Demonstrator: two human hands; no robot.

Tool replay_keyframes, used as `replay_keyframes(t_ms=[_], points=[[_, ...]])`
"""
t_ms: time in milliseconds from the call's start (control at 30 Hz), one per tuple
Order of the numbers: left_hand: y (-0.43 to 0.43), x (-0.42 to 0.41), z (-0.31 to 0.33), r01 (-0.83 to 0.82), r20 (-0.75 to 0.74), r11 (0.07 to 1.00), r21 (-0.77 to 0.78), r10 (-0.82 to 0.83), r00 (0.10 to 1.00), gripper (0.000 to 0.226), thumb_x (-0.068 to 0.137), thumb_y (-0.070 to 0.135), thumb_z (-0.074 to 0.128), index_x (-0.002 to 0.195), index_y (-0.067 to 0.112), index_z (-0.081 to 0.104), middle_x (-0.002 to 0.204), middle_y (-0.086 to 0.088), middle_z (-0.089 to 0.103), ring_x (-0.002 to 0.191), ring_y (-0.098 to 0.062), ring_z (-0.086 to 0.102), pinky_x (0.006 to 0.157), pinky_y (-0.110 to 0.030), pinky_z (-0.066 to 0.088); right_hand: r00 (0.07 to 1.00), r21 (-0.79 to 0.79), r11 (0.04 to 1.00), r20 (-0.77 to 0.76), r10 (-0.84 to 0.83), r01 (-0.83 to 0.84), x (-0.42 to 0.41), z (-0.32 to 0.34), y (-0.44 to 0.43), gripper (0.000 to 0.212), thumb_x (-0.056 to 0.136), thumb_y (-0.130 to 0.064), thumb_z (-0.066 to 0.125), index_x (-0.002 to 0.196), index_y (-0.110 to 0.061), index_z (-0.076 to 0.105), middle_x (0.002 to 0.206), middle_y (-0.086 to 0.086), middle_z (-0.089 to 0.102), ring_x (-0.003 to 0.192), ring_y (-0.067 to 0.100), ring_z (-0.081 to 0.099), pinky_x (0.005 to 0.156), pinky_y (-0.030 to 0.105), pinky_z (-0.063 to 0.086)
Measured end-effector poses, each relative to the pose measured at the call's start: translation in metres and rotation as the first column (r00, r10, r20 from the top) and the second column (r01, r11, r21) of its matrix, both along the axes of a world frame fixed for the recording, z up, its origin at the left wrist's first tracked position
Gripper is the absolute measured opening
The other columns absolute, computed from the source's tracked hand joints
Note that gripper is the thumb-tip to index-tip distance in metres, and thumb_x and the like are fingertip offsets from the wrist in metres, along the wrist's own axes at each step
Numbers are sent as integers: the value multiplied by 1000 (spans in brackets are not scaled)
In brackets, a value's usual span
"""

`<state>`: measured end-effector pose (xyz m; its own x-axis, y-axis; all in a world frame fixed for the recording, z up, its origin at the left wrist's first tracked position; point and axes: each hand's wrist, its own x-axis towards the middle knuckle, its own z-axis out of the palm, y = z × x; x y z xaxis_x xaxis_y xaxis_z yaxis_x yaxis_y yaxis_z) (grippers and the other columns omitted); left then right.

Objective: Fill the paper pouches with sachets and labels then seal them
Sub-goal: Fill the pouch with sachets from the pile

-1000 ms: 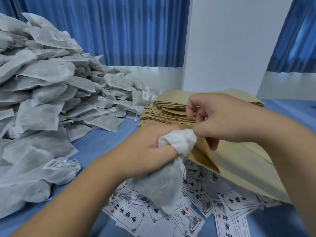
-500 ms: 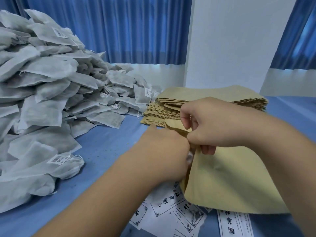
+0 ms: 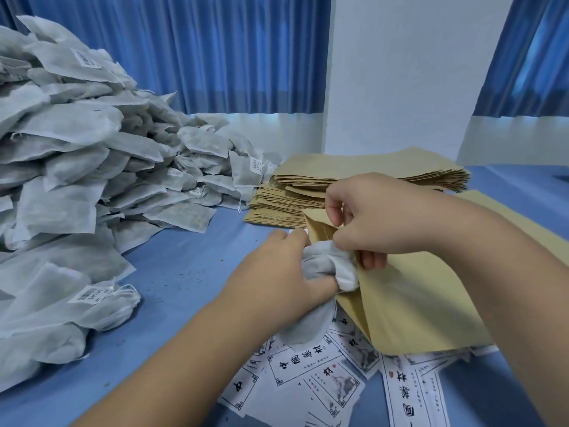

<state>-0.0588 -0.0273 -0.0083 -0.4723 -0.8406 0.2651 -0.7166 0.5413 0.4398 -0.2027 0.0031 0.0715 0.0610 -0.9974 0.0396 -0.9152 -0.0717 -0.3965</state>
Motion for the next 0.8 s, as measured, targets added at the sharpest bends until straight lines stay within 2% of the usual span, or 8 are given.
replay_keyframes(t_ms=[133,200,333,433,533,633,733,800], points=[[9,-9,-4,-84,168,964,-253,130,977,33,79,50,54,82,26,31,80,7,30,84,-21,42,65,-32,31,1000,23,1000,-11,20,-20,8,-6,-2,10,75,-4,49,80,-13,49,50,7,66,41,17,63,40,22,48],[12,-12,-3,-76,188,920,-384,158,969,22,85,45,51,89,28,40,84,5,29,89,-22,40,67,-32,28,999,14,999,-3,44,-44,12,-7,-2,8,76,-6,50,79,-12,50,51,8,66,43,19,65,41,25,51],[12,-9,3,-21,165,899,-437,103,981,21,89,39,53,104,25,53,96,4,35,101,-21,40,70,-29,25,997,-14,999,68,32,-31,10,-3,-2,7,74,-6,50,78,-11,50,52,10,66,45,22,66,40,27,51],[20,-8,5,41,155,898,-438,31,987,13,86,28,60,96,20,57,101,1,42,101,-23,42,71,-30,25,995,-2,1000,96,3,-2,8,-3,-4,8,73,-4,48,76,-12,48,50,8,65,45,22,66,41,25,49],[27,-9,3,157,194,913,-377,-88,977,17,87,27,54,101,18,57,109,-1,43,104,-23,39,78,-31,31,994,34,999,107,-14,10,7,-6,-6,8,77,-4,49,77,-11,47,48,6,64,42,19,63,39,22,45],[23,-2,6,258,150,942,-214,-229,962,14,85,31,49,97,23,47,106,4,38,107,-17,38,89,-29,37,987,73,997,157,-32,21,4,-9,-7,7,79,-3,50,78,-9,47,48,6,63,40,18,61,38,21,43],[13,11,15,361,118,931,46,-364,924,25,79,35,55,102,32,45,109,15,36,105,-6,41,85,-20,39,979,69,997,197,-51,39,-1,-10,-9,7,78,-2,53,77,-8,48,47,7,63,40,19,60,38,23,44],[6,19,20,408,101,907,108,-418,903,30,75,27,57,102,34,46,107,22,38,99,-3,45,81,-18,40,974,64,997,216,-65,52,-4,-10,-10,7,77,0,50,78,-7,48,46,8,61,38,18,59,37,22,43]])
